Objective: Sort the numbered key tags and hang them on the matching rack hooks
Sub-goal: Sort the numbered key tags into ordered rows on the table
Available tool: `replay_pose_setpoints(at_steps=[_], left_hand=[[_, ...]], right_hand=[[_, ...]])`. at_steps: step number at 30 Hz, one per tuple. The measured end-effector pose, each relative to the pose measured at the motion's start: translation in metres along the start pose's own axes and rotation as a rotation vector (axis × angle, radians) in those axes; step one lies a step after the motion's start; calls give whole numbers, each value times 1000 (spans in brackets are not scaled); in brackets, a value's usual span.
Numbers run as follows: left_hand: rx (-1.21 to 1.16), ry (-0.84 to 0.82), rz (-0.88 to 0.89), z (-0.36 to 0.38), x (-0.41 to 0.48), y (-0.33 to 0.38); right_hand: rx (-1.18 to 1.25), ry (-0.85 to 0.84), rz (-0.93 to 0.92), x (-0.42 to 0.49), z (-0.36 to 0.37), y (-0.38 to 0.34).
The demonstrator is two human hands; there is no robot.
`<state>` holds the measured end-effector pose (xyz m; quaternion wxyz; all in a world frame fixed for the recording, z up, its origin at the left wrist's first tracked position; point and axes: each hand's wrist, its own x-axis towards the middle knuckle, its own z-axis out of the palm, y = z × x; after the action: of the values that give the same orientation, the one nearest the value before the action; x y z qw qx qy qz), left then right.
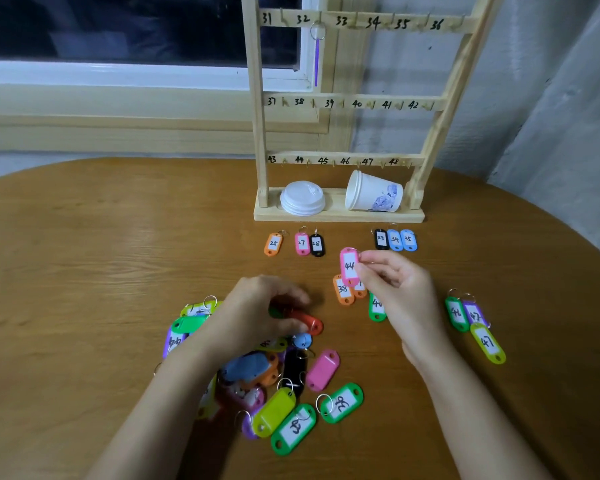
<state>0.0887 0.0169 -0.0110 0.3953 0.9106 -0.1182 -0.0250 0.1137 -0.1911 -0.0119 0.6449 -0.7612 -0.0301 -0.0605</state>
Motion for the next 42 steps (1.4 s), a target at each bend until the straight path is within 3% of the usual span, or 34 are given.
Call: replay_pose_setpoints(at_steps=[15,31,42], left_hand=[[34,183,130,-6,3,-11],[-412,433,-71,-6,1,1],[-515,427,-31,13,-5,32]], right_hand=[[-12,71,51,2,-4,1],[-44,59,14,-6,-16,-3],[-87,246,63,-23,-84,-5]])
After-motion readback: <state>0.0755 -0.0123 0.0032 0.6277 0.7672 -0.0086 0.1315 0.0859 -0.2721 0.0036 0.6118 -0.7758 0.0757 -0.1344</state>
